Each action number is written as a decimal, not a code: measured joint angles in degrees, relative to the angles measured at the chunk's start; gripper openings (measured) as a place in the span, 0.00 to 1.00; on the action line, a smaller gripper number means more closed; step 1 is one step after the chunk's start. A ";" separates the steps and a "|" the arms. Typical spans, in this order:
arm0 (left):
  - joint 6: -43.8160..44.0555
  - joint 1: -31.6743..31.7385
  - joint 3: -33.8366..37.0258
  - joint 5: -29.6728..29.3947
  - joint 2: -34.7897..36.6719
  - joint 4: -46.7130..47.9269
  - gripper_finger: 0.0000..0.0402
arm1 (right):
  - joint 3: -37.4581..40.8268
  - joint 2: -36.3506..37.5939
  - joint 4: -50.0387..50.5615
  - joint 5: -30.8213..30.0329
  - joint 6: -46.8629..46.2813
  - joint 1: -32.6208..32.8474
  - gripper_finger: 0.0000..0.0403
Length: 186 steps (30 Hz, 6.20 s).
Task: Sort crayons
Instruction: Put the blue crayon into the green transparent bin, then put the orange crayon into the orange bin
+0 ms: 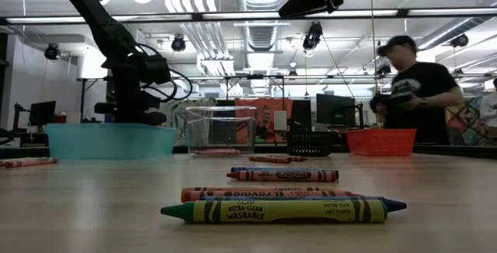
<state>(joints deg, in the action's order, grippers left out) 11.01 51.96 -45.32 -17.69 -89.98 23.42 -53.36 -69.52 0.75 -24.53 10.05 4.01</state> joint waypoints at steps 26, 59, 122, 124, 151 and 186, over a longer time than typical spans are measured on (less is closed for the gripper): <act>-0.53 -1.57 -2.57 -4.90 2.94 0.13 0.14 | 0.02 -0.02 0.77 0.02 -2.43 -0.69 0.24; -3.78 -49.04 -2.03 -16.90 26.36 -7.51 0.14 | 0.02 -0.02 10.00 17.49 -25.64 -4.26 0.24; -8.69 -53.16 -2.01 -16.79 20.91 -14.48 0.14 | 6.23 -11.21 50.77 24.93 -52.46 30.56 0.22; -8.79 -53.16 -2.01 -16.79 20.87 -14.67 0.14 | 6.49 -11.17 50.76 23.72 -53.08 30.51 0.25; -9.01 -53.16 -2.01 -16.81 20.83 -14.88 0.14 | 10.69 -11.17 46.55 19.93 -53.10 30.47 0.35; -9.01 -53.16 -2.01 -16.81 20.83 -14.95 0.14 | 15.52 -11.15 40.14 21.08 -50.08 25.18 0.03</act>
<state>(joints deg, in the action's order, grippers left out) 2.00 -1.19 -47.33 -34.50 -69.14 8.47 -37.85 -80.67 40.89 -3.46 -40.03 29.19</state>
